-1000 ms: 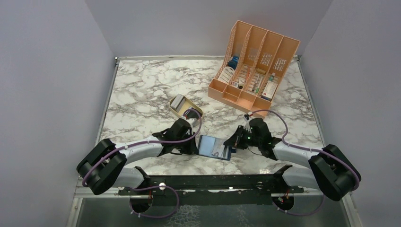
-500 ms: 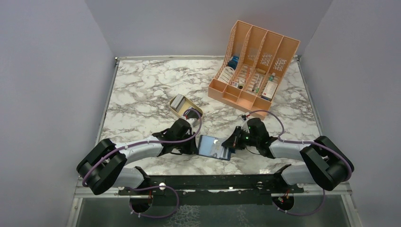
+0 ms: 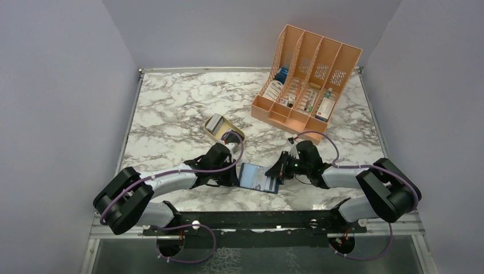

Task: Put the credit cards into the card holder
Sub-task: Insert the credit card into the card holder.

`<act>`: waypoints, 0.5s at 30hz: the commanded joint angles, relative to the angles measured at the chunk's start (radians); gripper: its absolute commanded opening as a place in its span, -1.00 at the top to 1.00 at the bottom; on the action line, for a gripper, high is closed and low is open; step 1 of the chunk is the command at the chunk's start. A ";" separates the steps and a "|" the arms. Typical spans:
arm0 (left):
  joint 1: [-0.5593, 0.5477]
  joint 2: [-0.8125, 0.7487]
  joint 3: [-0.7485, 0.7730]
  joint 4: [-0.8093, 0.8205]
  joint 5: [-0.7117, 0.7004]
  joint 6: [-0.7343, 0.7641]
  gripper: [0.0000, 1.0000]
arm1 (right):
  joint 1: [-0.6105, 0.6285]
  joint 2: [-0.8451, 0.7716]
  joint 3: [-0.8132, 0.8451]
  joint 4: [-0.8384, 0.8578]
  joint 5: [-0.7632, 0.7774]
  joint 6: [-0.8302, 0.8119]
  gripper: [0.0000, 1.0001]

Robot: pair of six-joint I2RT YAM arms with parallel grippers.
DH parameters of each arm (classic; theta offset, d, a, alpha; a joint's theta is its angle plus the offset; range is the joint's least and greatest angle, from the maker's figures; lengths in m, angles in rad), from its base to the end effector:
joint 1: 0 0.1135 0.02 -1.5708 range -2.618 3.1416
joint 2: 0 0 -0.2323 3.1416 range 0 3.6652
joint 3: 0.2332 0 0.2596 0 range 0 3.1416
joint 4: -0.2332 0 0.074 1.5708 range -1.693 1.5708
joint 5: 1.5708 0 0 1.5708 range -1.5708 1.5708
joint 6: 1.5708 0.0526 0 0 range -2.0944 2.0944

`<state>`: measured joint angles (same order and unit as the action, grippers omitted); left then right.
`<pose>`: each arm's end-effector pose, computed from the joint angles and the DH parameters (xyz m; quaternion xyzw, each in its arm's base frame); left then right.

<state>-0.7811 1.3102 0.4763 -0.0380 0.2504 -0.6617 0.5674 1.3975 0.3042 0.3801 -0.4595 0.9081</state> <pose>0.1717 -0.1886 0.0956 0.0983 0.9280 -0.3125 0.1776 0.1906 0.1491 0.0663 0.0568 0.8888 0.4256 0.1603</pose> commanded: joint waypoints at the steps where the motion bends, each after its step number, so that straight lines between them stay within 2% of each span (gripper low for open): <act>1: -0.007 -0.001 -0.006 0.024 0.020 -0.007 0.83 | -0.005 0.031 0.026 0.054 -0.021 -0.034 0.98; 13: -0.023 -0.007 -0.008 0.033 0.030 -0.021 0.83 | -0.005 0.054 0.056 0.050 0.006 -0.023 0.99; 15: -0.023 -0.005 -0.008 0.038 0.034 -0.021 0.83 | -0.004 0.058 0.069 0.030 0.006 -0.022 0.89</act>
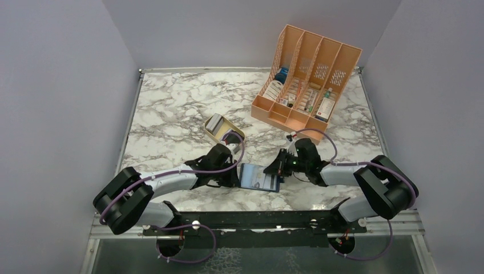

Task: Put the credit cards into the card holder
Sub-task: Insert the credit card into the card holder.

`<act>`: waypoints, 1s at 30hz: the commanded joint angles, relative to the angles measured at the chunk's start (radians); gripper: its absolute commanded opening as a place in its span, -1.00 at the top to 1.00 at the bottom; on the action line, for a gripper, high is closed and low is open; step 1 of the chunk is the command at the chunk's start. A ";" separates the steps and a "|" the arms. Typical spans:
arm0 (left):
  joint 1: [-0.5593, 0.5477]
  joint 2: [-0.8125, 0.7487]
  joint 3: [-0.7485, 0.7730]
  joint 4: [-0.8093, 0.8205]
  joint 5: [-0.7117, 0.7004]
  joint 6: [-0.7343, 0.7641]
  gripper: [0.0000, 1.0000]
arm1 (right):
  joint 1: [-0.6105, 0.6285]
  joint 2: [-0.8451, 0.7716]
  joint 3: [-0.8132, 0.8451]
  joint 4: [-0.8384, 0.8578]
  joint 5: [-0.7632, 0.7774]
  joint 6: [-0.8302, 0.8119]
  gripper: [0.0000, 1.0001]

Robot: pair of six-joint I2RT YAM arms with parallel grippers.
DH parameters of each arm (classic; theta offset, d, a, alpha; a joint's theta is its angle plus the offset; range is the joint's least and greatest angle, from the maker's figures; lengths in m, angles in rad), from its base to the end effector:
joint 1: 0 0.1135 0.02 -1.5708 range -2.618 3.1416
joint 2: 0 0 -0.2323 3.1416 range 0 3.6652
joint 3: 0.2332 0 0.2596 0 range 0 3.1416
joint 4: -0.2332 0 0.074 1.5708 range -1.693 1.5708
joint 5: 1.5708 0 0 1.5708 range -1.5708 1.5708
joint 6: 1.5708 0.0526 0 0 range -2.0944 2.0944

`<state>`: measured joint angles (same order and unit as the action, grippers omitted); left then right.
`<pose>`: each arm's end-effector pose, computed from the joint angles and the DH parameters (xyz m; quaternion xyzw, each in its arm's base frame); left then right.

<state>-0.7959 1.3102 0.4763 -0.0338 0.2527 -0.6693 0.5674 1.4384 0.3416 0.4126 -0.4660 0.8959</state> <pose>0.1691 -0.1915 0.0959 0.1022 0.9267 -0.3164 0.1748 0.1996 0.1552 0.0699 0.0460 0.8833 0.4340 0.1712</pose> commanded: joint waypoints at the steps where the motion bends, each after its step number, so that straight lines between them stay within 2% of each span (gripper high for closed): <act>1: -0.009 -0.004 -0.005 0.035 0.033 -0.013 0.82 | -0.004 0.019 0.044 -0.028 0.013 -0.017 0.79; 4: -0.009 -0.007 0.007 0.026 0.022 -0.013 0.83 | -0.004 -0.012 0.083 -0.148 0.044 -0.051 0.54; 8: -0.008 -0.036 0.012 0.013 -0.009 -0.028 0.82 | -0.005 -0.085 0.126 -0.289 0.098 -0.092 0.33; 17: 0.010 -0.051 0.020 0.005 -0.055 -0.043 0.73 | 0.066 -0.112 0.127 -0.354 0.121 -0.056 0.25; 21: 0.014 -0.032 0.028 0.018 -0.044 -0.029 0.68 | 0.085 -0.122 0.113 -0.342 0.151 -0.029 0.13; 30: 0.015 0.039 0.020 0.091 0.022 -0.028 0.78 | 0.124 -0.063 0.141 -0.342 0.194 -0.012 0.04</act>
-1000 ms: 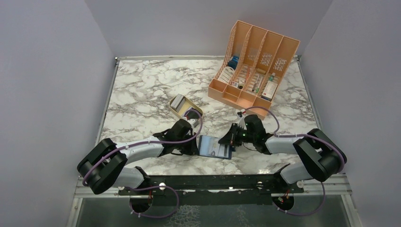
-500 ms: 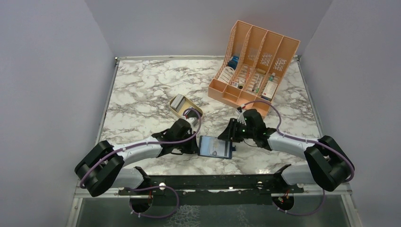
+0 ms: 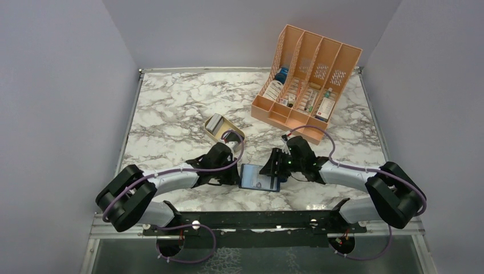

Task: Put the credit cards into the card holder
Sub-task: Insert the credit card into the card holder.

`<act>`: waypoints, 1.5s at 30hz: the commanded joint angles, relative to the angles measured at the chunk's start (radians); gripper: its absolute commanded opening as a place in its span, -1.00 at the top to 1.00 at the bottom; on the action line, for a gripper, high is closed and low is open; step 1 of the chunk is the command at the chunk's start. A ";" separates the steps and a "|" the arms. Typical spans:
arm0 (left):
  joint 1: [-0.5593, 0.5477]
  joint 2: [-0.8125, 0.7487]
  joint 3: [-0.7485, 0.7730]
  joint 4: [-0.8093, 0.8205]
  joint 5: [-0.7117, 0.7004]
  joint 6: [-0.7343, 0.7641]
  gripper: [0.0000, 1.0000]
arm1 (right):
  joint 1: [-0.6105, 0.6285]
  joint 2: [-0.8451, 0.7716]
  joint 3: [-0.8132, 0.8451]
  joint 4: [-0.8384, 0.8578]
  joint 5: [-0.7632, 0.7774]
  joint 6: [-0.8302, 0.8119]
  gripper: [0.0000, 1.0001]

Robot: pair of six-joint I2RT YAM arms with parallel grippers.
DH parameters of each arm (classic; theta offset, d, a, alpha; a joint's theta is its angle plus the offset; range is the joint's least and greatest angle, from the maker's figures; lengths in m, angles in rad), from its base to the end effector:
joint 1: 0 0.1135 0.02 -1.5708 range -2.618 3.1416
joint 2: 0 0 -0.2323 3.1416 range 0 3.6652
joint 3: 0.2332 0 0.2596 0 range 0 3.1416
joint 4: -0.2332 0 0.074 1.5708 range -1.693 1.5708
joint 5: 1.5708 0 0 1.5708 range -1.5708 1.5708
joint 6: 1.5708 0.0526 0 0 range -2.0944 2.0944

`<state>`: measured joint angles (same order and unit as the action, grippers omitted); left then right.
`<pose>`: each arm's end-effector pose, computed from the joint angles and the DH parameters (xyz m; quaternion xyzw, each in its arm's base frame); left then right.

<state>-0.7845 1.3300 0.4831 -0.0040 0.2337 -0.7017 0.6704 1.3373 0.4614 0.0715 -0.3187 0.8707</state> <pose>0.1750 -0.1919 0.0955 0.0795 0.9270 -0.3170 0.1838 0.1935 0.1745 0.0946 0.0325 0.9171 0.3627 0.1624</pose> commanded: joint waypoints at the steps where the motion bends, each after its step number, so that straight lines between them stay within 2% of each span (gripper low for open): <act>1: 0.004 0.022 0.010 0.069 0.047 0.007 0.79 | 0.026 0.048 0.026 0.006 0.041 0.014 0.03; 14: 0.004 0.026 0.002 0.105 0.080 -0.002 0.83 | 0.071 0.149 0.042 0.167 -0.041 0.053 0.03; 20: 0.004 0.025 -0.005 0.111 0.081 -0.005 0.84 | 0.079 0.165 0.020 0.284 -0.077 0.040 0.03; 25: 0.004 0.020 -0.004 0.096 0.074 -0.003 0.84 | 0.080 0.147 0.012 0.296 -0.054 0.030 0.04; 30: 0.004 -0.009 0.009 0.058 0.036 -0.007 0.83 | 0.080 0.091 0.017 0.210 0.011 0.030 0.03; 36: 0.041 -0.069 0.054 -0.016 -0.011 0.009 0.59 | 0.079 0.045 0.050 0.074 0.061 -0.001 0.07; 45: 0.191 -0.070 0.253 -0.228 -0.041 0.222 0.33 | 0.080 -0.111 0.136 -0.198 0.205 -0.114 0.07</act>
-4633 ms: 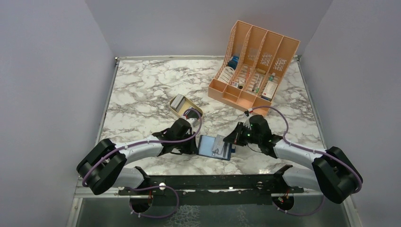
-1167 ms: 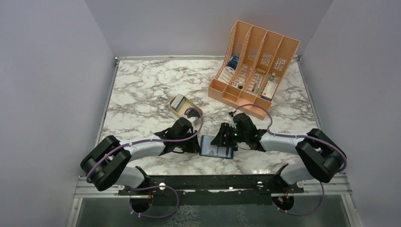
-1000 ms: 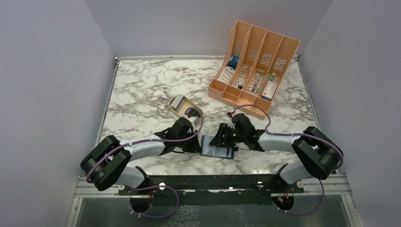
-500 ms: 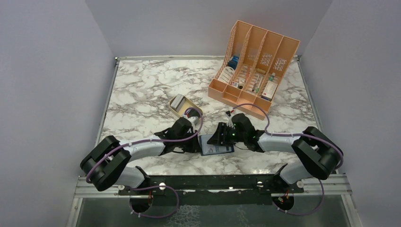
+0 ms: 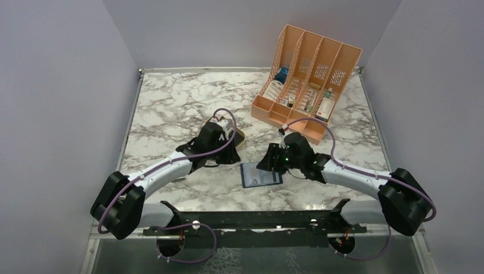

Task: Put the credit cards into the card holder
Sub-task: Insert the credit card into the card holder, then turn over the card slot in the card holder.

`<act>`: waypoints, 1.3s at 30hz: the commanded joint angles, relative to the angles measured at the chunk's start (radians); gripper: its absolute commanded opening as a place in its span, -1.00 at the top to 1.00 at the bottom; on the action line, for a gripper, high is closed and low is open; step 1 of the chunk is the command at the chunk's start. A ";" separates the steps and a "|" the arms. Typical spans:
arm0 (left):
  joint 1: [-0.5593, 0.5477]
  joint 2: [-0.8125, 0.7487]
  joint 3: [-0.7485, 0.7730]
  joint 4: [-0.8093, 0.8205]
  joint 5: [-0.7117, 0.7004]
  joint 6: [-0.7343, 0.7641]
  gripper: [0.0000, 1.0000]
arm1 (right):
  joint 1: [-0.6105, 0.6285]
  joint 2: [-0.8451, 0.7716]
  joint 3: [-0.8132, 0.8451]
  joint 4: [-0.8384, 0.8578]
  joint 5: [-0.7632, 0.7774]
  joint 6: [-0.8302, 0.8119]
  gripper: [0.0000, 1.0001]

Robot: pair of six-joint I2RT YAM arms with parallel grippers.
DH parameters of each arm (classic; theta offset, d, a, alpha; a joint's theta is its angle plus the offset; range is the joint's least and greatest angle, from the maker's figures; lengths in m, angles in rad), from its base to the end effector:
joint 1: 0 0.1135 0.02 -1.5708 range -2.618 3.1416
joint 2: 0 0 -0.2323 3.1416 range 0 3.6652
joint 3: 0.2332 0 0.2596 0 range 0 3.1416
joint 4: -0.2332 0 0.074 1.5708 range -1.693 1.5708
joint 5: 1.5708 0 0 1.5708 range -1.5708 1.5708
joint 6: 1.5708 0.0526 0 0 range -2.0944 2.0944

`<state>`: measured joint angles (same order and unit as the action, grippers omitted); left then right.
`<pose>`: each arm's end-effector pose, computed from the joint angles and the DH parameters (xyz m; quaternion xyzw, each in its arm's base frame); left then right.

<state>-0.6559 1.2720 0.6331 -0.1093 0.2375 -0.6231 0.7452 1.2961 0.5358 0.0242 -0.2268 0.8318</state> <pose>0.2158 -0.1817 0.1479 0.0623 0.9092 -0.3241 0.2537 0.1935 0.1946 0.1224 -0.0065 0.9094 0.3586 0.2105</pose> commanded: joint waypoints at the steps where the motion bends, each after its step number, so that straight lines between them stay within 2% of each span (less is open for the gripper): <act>1: 0.074 -0.003 0.139 -0.159 -0.068 0.175 0.33 | 0.005 -0.085 0.067 -0.163 0.123 -0.085 0.07; 7: 0.116 0.111 0.416 -0.331 -0.199 0.368 0.24 | 0.005 -0.155 0.042 -0.148 0.113 -0.102 0.07; 11: 0.125 0.197 0.538 -0.363 -0.283 0.493 0.21 | 0.004 -0.167 0.022 -0.112 0.096 -0.109 0.07; 17: 0.137 0.357 0.698 -0.442 -0.423 0.575 0.14 | 0.005 -0.170 0.043 -0.113 0.088 -0.148 0.07; 20: 0.137 0.395 0.763 -0.496 -0.361 0.541 0.19 | 0.005 -0.176 0.022 -0.082 0.076 -0.160 0.07; 25: 0.137 0.352 0.736 -0.473 -0.041 0.367 0.20 | 0.005 -0.104 0.042 -0.118 0.091 -0.103 0.08; 28: 0.134 0.311 0.624 -0.410 0.107 0.266 0.20 | 0.005 -0.048 0.059 -0.104 0.067 -0.116 0.13; 33: 0.121 0.205 0.423 -0.282 0.182 0.126 0.33 | 0.006 0.025 0.066 -0.034 -0.012 -0.090 0.32; 39: 0.105 0.060 0.193 -0.112 0.213 -0.031 0.43 | 0.014 0.099 0.093 -0.032 -0.003 -0.080 0.47</act>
<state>-0.5392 1.4300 0.9352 -0.3813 0.3729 -0.5056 0.7506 1.3621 0.5858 -0.0570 -0.2050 0.7372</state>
